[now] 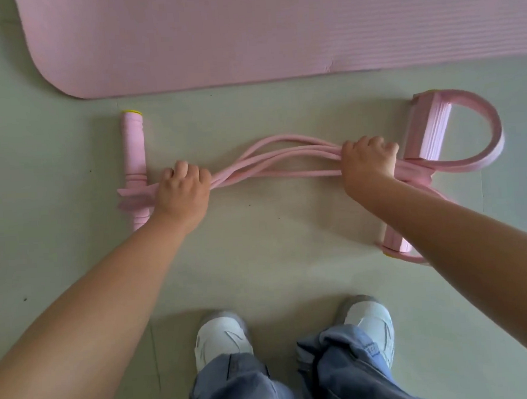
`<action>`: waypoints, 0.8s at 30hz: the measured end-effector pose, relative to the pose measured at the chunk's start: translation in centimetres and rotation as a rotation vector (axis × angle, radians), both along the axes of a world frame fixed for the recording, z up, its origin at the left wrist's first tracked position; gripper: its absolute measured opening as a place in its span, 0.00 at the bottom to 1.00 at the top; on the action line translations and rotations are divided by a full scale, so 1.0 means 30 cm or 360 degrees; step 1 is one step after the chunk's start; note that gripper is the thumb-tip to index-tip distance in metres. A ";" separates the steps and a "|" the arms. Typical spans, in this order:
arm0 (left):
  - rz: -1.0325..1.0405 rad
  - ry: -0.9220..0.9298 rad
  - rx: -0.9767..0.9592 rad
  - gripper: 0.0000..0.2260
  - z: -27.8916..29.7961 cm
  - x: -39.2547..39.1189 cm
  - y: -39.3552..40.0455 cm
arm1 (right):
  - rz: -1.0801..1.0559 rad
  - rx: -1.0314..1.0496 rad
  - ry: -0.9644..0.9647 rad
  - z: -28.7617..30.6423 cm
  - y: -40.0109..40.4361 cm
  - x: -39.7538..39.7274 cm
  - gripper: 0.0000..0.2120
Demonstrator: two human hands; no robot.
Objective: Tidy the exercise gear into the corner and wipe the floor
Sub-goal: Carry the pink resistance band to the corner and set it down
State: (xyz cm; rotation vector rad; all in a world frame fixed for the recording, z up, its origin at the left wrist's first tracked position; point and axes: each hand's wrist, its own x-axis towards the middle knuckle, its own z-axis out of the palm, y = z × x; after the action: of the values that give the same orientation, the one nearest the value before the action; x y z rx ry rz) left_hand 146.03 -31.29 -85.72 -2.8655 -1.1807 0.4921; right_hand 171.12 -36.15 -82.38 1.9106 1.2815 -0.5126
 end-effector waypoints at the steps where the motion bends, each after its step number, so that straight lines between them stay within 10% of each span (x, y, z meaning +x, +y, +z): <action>1: -0.0017 -0.0015 -0.0032 0.07 -0.003 -0.004 -0.004 | 0.0019 0.0022 -0.0001 -0.005 -0.007 0.003 0.20; 8: 0.0044 -0.0184 -0.0392 0.31 0.075 0.021 0.034 | -0.0119 0.0135 0.0170 0.055 -0.037 0.060 0.20; 15: 0.0008 0.0056 -0.0292 0.03 0.429 0.115 -0.004 | -0.0526 0.0165 0.0332 0.393 -0.109 0.024 0.20; 24: 0.0021 0.0233 -0.0253 0.05 1.204 0.264 -0.081 | -0.0647 0.0228 0.0510 1.147 -0.301 0.075 0.21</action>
State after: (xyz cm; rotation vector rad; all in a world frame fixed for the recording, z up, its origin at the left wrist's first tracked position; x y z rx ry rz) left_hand 153.96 -33.72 -49.58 -2.8905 -1.1886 0.8164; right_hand 173.37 -45.18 -47.97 2.2928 1.1454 -0.9908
